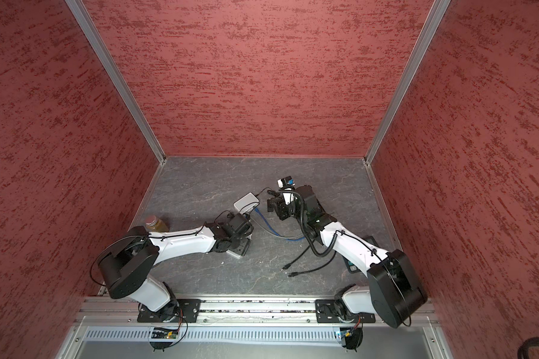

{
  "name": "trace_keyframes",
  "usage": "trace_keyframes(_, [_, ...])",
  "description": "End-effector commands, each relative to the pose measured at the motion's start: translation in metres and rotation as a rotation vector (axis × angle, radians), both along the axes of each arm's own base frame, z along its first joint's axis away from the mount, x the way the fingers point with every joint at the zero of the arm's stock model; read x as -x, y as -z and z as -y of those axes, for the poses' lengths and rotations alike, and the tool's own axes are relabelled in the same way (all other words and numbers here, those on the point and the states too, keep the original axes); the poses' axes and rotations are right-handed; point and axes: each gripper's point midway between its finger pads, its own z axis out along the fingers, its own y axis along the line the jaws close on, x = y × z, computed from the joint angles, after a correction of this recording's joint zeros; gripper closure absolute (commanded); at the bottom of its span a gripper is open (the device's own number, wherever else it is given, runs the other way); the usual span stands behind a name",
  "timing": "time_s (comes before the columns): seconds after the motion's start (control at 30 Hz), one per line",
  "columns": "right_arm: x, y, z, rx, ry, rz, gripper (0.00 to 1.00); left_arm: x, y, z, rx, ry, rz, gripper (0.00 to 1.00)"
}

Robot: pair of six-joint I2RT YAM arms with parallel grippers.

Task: Insert the plug into the switch port
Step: 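Lower the white switch with its plugged cable onto the table with left, then move the right gripper down toward the black ethernet cable ends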

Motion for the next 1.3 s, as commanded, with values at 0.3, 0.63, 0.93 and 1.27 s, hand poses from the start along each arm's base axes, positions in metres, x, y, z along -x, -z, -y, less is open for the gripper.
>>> trace_keyframes(0.3, [-0.001, -0.003, 0.001, -0.012, -0.086, 0.046, 0.52, -0.022, -0.024, -0.004, -0.035, -0.012, 0.125, 0.13])
trace_keyframes(0.63, [0.011, 0.009, 0.005, 0.154, -0.209, 0.183, 0.51, -0.04, -0.066, -0.014, 0.054, -0.105, 0.289, 0.0])
trace_keyframes(0.93, [0.048, 0.038, 0.015, 0.291, -0.35, 0.2, 0.5, -0.041, -0.086, -0.015, 0.308, -0.21, 0.301, 0.0])
trace_keyframes(1.27, [0.05, 0.036, 0.036, 0.409, -0.299, 0.094, 0.55, -0.022, -0.09, 0.035, 0.386, 0.007, 0.338, 0.0])
